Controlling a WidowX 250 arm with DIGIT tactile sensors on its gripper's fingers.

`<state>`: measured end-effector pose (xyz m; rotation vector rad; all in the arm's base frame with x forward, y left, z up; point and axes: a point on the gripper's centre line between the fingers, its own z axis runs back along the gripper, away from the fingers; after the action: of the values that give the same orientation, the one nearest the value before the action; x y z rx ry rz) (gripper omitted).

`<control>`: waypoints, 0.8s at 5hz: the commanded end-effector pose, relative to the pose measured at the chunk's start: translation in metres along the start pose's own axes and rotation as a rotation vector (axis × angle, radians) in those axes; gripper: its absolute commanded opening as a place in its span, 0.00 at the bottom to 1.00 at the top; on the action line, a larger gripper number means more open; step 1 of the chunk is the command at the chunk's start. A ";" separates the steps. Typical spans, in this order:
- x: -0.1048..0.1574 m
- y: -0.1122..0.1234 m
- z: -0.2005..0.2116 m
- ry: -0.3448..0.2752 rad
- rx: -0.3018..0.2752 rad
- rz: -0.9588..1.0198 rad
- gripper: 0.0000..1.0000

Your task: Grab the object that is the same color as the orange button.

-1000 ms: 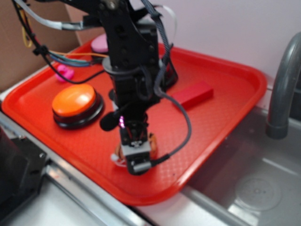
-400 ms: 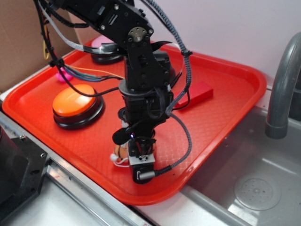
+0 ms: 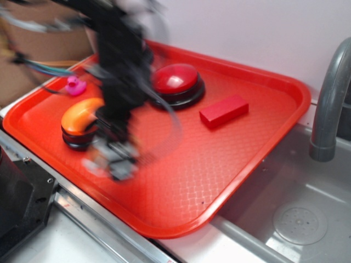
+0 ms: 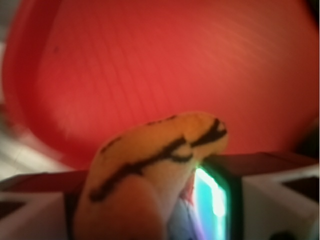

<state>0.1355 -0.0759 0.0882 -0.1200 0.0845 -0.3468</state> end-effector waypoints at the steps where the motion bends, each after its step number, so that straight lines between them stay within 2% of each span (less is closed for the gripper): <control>1: -0.070 0.019 0.098 -0.141 0.029 0.181 0.00; 2: -0.072 0.011 0.147 -0.153 0.066 0.161 0.00; 3: -0.059 0.005 0.153 -0.119 0.088 0.147 0.00; 4: -0.051 0.003 0.153 -0.127 0.100 0.136 0.00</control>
<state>0.1140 -0.0304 0.2367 -0.0311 -0.0085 -0.2008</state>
